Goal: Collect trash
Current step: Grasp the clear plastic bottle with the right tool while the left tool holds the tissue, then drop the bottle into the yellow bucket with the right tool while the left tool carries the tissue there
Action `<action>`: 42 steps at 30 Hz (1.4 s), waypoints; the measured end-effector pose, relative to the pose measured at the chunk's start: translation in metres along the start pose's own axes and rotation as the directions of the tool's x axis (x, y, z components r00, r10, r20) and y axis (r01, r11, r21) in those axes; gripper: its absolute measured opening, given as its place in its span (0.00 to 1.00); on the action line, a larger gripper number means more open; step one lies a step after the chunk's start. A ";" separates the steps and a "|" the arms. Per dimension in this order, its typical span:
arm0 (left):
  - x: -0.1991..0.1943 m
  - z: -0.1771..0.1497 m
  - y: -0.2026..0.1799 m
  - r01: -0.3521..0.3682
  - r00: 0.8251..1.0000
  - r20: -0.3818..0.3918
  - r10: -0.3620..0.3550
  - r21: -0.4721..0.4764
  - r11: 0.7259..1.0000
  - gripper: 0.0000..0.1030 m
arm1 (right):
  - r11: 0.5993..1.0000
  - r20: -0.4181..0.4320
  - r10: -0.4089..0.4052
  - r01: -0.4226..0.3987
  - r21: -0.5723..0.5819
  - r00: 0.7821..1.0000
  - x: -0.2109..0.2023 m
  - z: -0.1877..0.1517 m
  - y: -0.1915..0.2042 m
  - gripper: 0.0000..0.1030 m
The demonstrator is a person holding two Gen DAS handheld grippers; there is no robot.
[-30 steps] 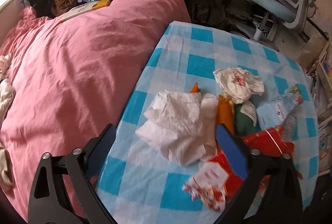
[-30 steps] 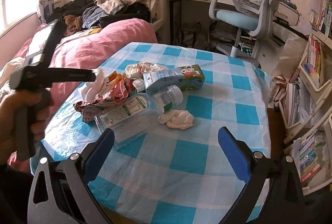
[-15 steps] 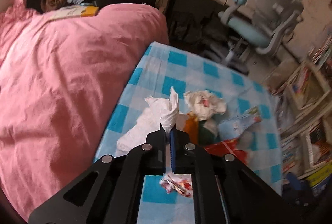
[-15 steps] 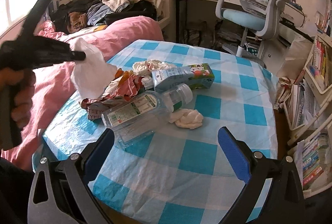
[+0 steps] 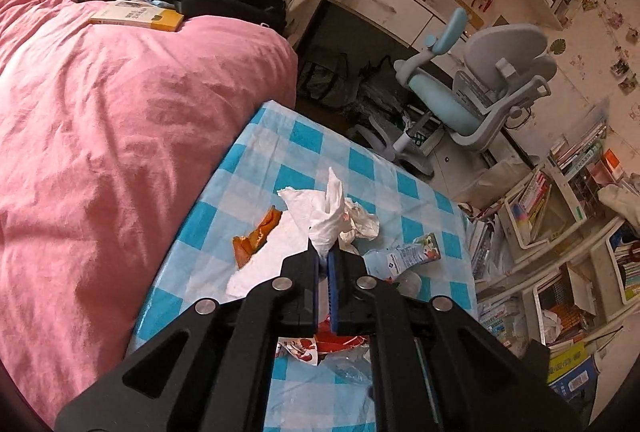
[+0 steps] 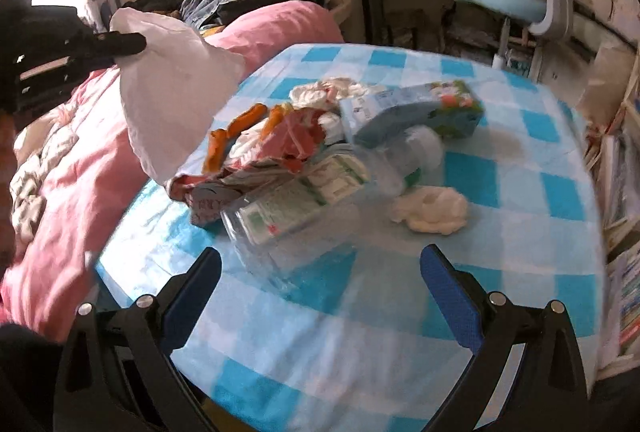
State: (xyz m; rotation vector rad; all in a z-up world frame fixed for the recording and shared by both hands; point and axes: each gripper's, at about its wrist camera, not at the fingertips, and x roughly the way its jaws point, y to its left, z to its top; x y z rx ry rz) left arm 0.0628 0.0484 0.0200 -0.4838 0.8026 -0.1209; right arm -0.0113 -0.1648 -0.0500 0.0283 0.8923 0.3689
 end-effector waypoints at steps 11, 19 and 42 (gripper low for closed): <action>0.001 0.000 -0.002 0.024 1.000 -0.010 -0.024 0.014 1.000 0.04 | 0.983 -0.001 -0.043 0.043 0.180 0.999 0.045 0.013 0.011 0.93; -0.006 0.003 -0.002 0.039 0.999 0.004 -0.039 0.015 0.999 0.04 | 0.971 -0.024 -0.109 0.111 0.212 0.994 0.033 0.008 -0.016 0.88; -0.013 -0.008 -0.017 0.044 0.999 -0.002 -0.044 0.098 0.994 0.04 | 0.958 0.072 0.032 -0.051 0.282 0.997 -0.042 -0.011 -0.072 0.52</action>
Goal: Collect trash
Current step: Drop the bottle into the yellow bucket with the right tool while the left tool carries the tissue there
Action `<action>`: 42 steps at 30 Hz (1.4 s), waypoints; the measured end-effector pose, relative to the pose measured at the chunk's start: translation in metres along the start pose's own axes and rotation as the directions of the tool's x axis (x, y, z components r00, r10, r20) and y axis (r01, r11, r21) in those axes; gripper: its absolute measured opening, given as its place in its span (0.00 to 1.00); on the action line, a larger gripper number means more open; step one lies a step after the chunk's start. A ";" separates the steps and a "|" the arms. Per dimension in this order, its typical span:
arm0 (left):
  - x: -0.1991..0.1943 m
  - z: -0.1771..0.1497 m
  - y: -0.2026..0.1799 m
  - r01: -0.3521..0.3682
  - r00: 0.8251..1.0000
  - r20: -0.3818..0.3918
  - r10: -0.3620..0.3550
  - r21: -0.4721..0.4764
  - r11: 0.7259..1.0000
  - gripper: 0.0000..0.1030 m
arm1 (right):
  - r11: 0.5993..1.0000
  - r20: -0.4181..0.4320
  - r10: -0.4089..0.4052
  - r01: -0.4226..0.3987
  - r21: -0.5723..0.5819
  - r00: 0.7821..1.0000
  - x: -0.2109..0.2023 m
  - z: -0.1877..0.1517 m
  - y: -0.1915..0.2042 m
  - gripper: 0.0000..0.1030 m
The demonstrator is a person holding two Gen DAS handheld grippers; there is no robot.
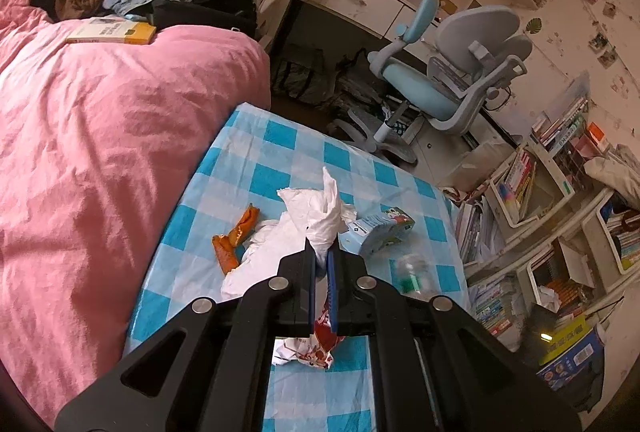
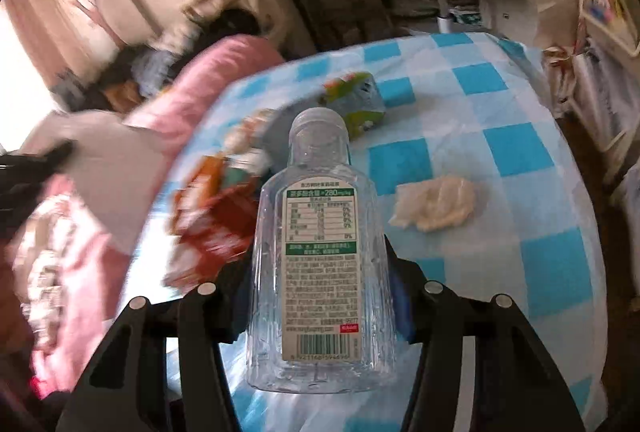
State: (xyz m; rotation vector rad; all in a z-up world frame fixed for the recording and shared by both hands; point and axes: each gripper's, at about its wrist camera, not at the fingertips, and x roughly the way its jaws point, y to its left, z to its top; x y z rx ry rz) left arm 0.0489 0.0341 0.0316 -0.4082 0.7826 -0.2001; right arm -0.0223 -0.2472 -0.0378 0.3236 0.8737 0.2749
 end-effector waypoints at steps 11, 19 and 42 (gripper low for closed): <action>-0.030 -0.057 0.009 -0.041 0.999 -0.003 0.041 -0.016 0.999 0.04 | 0.959 -0.103 0.277 -0.282 -0.037 0.955 -0.041 -0.106 0.033 0.53; -0.048 -0.102 0.012 -0.059 0.998 -0.025 0.059 -0.029 0.998 0.04 | 0.949 -0.249 0.224 -0.269 -0.167 0.942 -0.025 -0.145 0.058 0.53; -0.069 -0.188 -0.015 -0.044 0.989 -0.134 0.057 0.092 0.995 0.04 | 0.956 -0.088 0.026 -0.051 -0.289 0.996 -0.077 -0.154 0.046 0.73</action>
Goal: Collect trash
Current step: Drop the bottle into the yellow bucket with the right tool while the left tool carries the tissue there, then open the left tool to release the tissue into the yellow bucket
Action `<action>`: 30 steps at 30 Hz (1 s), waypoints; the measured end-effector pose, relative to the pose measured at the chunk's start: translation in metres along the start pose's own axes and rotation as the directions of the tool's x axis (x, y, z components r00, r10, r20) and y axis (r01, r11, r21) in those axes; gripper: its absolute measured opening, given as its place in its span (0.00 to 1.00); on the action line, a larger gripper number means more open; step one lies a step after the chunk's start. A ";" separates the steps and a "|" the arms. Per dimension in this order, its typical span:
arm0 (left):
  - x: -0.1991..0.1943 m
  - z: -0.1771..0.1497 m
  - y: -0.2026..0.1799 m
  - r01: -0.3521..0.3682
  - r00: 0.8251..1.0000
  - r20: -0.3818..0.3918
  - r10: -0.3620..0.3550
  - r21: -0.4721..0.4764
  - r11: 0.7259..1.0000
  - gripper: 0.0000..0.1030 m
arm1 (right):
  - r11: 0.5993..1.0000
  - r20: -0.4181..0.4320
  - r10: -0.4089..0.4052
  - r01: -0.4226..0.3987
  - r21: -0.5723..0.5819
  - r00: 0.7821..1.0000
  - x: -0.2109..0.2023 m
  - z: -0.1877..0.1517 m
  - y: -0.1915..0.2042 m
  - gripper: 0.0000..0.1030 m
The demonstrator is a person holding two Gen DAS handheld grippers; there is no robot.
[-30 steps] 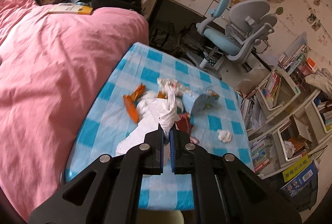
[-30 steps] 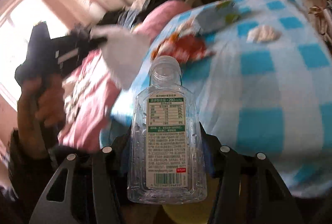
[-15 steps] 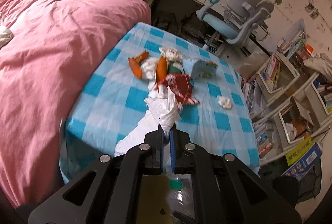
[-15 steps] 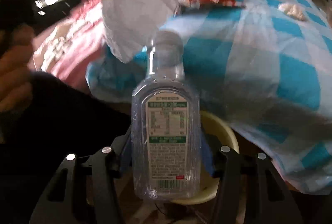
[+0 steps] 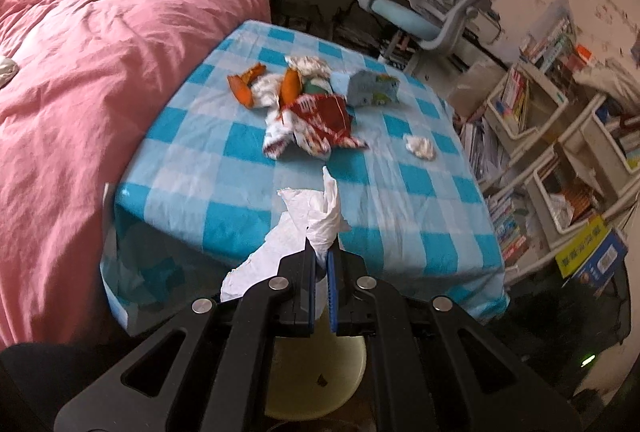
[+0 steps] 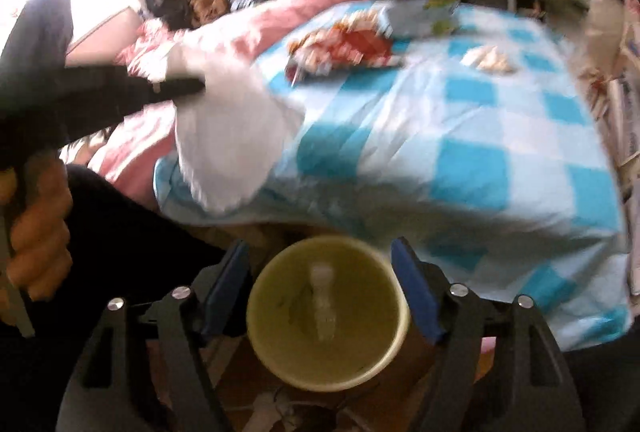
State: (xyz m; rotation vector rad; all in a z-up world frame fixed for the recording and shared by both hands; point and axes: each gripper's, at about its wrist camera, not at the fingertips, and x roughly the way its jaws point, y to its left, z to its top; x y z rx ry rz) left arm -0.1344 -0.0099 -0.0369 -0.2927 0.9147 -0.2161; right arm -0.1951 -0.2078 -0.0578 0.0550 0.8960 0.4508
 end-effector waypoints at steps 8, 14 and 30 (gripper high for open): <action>0.028 -0.042 -0.016 -0.027 0.981 -0.191 0.040 0.072 0.997 0.04 | 0.994 0.112 -0.097 0.091 0.052 0.989 -0.015 0.006 -0.013 0.79; 0.033 -0.046 -0.013 -0.056 0.977 -0.200 0.068 0.066 0.996 0.34 | 0.994 0.105 -0.104 0.102 0.029 0.989 -0.009 0.005 -0.009 0.79; -0.021 -0.017 0.006 -0.058 0.987 0.146 0.070 -0.089 0.994 0.53 | 0.994 0.114 -0.110 0.110 0.004 0.987 -0.008 0.000 -0.003 0.80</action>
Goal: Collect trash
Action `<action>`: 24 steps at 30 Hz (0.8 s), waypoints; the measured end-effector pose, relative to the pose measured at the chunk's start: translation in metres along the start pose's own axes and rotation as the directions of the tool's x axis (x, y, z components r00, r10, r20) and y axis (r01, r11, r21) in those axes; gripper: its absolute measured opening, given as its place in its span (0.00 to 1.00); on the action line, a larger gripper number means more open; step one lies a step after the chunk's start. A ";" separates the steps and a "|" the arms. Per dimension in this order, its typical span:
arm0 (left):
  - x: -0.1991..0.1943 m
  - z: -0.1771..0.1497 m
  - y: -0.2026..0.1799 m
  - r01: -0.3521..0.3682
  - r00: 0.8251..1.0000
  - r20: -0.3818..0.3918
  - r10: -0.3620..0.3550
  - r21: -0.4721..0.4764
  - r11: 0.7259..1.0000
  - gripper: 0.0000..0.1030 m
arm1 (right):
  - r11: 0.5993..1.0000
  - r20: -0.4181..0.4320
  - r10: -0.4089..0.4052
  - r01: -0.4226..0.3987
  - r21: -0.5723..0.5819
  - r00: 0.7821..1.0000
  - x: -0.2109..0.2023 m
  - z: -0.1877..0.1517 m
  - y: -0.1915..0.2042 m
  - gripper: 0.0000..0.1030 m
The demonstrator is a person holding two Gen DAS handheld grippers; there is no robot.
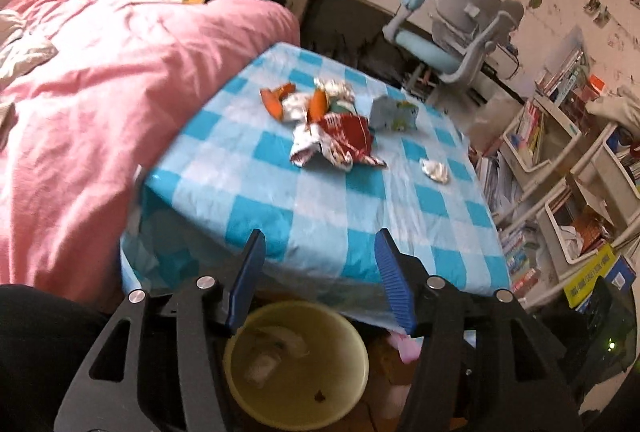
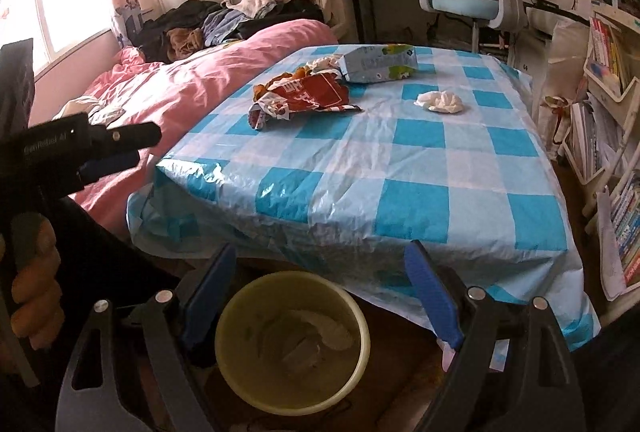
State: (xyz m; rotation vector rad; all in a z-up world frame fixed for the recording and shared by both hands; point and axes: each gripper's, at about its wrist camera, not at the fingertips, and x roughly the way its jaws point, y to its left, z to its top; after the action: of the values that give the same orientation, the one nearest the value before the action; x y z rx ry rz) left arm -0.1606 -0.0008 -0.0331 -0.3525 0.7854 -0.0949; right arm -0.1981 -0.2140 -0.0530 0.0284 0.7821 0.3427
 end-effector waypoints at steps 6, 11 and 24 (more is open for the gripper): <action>-0.006 0.002 -0.004 -0.036 0.998 0.049 0.034 0.033 0.999 0.54 | 1.000 0.021 -0.011 0.011 -0.026 1.000 -0.002 0.000 0.005 0.80; -0.010 0.001 -0.003 -0.059 0.996 0.076 0.055 0.045 0.997 0.56 | 0.999 0.035 -0.016 0.017 -0.040 0.999 -0.003 0.001 0.008 0.82; -0.013 0.001 -0.007 -0.112 0.988 0.111 0.104 0.071 0.991 0.63 | 0.995 0.051 -0.031 0.035 -0.088 0.998 0.000 0.000 0.017 0.84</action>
State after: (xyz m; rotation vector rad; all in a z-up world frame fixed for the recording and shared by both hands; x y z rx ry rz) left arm -0.1689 -0.0049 -0.0214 -0.2395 0.6917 -0.0044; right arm -0.2035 -0.1981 -0.0502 -0.0595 0.7171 0.3437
